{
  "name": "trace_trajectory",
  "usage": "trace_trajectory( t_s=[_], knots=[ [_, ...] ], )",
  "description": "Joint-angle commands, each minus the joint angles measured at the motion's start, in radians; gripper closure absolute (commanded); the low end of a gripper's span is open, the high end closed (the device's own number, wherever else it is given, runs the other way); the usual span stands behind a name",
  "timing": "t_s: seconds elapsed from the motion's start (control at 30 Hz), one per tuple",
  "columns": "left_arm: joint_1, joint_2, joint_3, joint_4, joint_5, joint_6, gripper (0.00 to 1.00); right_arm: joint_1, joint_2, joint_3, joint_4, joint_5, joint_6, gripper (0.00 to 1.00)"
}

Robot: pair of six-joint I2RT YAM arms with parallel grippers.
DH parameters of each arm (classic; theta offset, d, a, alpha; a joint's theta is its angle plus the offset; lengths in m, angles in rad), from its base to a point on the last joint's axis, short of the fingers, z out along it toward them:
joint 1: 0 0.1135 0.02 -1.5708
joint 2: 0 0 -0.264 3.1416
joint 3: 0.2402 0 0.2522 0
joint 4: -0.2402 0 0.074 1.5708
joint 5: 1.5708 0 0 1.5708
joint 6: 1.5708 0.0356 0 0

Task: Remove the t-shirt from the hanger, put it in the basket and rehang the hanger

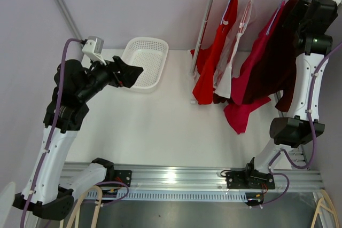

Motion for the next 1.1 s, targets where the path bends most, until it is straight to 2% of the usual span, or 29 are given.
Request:
trace_trajectory(
  t_s=[0.0,0.1,0.2,0.3,0.47,0.57,0.8,0.87,0.97,1.07],
  knots=[
    [-0.007,0.013,-0.011,0.029,0.031,-0.008,0.01,-0.001,-0.034,0.053,0.015,-0.032,-0.023,0.16],
    [-0.007,0.010,-0.017,0.027,0.028,-0.004,0.01,-0.003,-0.064,0.076,-0.025,-0.148,0.016,0.14],
    [-0.007,0.007,-0.017,0.024,0.010,0.003,0.01,-0.004,-0.106,0.087,-0.037,-0.196,0.034,0.12],
    [-0.007,0.003,-0.024,0.027,0.007,0.003,0.00,-0.004,-0.129,0.092,-0.043,-0.178,0.016,0.12],
    [-0.007,0.001,-0.028,0.030,0.016,0.001,0.00,-0.021,-0.121,0.087,-0.026,-0.061,-0.047,0.11],
    [-0.007,0.003,-0.033,0.032,0.008,0.003,0.01,-0.063,-0.121,0.038,0.023,-0.072,-0.049,0.13],
    [-0.007,0.015,-0.033,0.033,0.005,0.007,0.01,-0.124,-0.028,0.048,0.093,-0.122,-0.039,0.17],
    [-0.007,0.022,-0.030,0.030,0.010,0.010,0.00,-0.127,0.003,0.102,0.092,-0.124,-0.042,0.21],
    [-0.007,0.035,-0.028,0.029,0.001,0.016,0.01,-0.127,0.075,0.176,0.060,-0.148,-0.047,0.21],
    [-0.007,0.049,-0.027,0.029,-0.012,0.024,0.01,-0.124,0.101,0.188,0.099,-0.167,-0.049,0.21]
  ],
)
